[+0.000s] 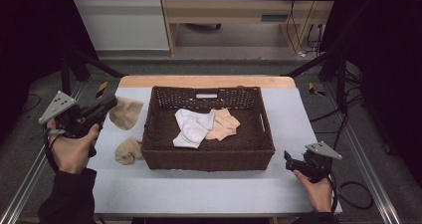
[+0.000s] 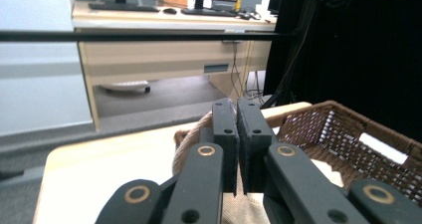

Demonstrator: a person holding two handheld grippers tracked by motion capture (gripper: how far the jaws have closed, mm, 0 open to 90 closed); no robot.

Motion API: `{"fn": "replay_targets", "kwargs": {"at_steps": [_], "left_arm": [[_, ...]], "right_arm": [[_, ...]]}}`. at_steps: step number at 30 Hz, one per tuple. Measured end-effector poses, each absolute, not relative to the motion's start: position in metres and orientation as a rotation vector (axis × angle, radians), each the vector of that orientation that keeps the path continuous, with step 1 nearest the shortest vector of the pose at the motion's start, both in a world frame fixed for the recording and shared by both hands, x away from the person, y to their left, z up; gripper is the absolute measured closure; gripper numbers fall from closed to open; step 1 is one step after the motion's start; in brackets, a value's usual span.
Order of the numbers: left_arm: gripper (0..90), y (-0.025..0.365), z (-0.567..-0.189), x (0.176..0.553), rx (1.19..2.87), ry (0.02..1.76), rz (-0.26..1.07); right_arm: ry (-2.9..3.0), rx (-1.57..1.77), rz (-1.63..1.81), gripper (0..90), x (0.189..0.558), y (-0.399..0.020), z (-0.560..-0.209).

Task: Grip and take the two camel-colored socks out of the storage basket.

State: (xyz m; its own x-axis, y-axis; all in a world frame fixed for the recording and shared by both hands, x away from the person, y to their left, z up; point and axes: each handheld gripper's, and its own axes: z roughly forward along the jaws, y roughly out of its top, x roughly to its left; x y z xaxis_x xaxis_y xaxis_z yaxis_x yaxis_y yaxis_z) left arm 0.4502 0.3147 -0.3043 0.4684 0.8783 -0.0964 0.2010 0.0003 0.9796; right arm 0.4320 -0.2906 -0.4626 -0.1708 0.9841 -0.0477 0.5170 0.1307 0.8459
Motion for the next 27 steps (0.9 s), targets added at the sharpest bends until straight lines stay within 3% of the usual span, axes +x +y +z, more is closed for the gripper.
{"fn": "replay_targets", "kwargs": {"at_steps": [15,27], "left_arm": [[87.0,0.334,-0.391,0.457,1.688,1.194,0.624],[85.9,0.334,-0.434,0.462,1.826,1.282,0.572]], "right_arm": [[1.775,1.453,0.932,7.1,0.431,-0.291,-0.463],[1.782,1.453,0.931,7.1,0.431,-0.290,-0.465]]}}
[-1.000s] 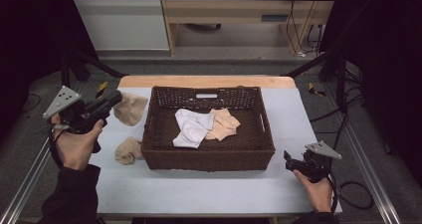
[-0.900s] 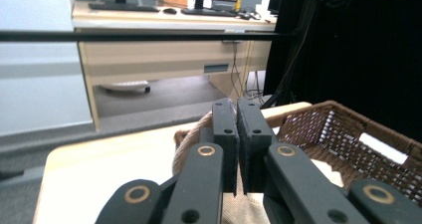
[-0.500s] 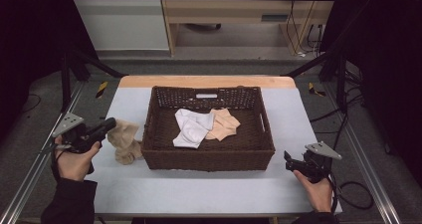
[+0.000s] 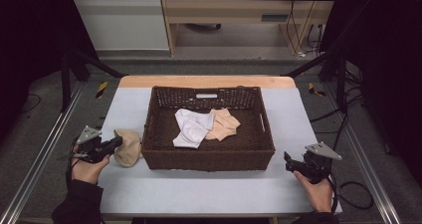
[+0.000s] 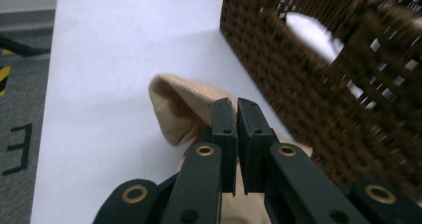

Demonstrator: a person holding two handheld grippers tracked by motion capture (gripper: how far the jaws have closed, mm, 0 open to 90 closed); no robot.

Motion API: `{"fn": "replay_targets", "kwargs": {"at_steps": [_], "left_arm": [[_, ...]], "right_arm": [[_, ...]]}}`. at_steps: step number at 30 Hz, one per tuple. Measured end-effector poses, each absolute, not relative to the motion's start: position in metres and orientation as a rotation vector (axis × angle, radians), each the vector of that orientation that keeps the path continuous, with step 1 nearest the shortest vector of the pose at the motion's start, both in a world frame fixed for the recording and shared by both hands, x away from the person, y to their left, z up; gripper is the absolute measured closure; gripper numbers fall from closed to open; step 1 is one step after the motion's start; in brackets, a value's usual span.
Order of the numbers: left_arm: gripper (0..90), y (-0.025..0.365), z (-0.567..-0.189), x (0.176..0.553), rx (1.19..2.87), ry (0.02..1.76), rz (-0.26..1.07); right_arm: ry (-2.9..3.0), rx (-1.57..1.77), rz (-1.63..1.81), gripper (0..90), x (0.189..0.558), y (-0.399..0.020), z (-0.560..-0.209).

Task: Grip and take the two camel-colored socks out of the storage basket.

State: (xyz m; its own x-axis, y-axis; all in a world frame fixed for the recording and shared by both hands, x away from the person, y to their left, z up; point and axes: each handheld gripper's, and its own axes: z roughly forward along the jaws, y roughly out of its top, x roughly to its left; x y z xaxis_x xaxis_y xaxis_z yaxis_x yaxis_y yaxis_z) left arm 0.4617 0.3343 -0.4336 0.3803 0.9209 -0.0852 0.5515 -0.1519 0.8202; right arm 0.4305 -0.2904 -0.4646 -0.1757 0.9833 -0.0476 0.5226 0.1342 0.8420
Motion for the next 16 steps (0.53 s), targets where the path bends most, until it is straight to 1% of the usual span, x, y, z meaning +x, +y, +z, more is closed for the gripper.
{"fn": "replay_targets", "kwargs": {"at_steps": [1,3,6,12,14,16], "left_arm": [[85.3,0.334,-0.437,0.462,1.836,1.283,0.580],[80.5,0.334,-0.440,0.461,1.848,1.282,0.588],[68.3,0.336,-0.443,0.459,1.830,1.292,0.616],[38.2,0.342,-0.444,0.454,1.796,1.256,0.672],[31.6,0.344,-0.444,0.450,1.785,1.248,0.677],[27.5,0.345,-0.444,0.446,1.772,1.251,0.676]], "right_arm": [[1.786,1.449,0.928,7.2,0.431,-0.291,-0.465],[1.788,1.452,0.926,7.1,0.430,-0.290,-0.465],[1.791,1.451,0.928,6.9,0.430,-0.290,-0.466],[1.791,1.459,0.929,6.4,0.430,-0.290,-0.466],[1.792,1.461,0.927,6.2,0.429,-0.290,-0.466],[1.790,1.462,0.924,6.0,0.430,-0.291,-0.466]]}}
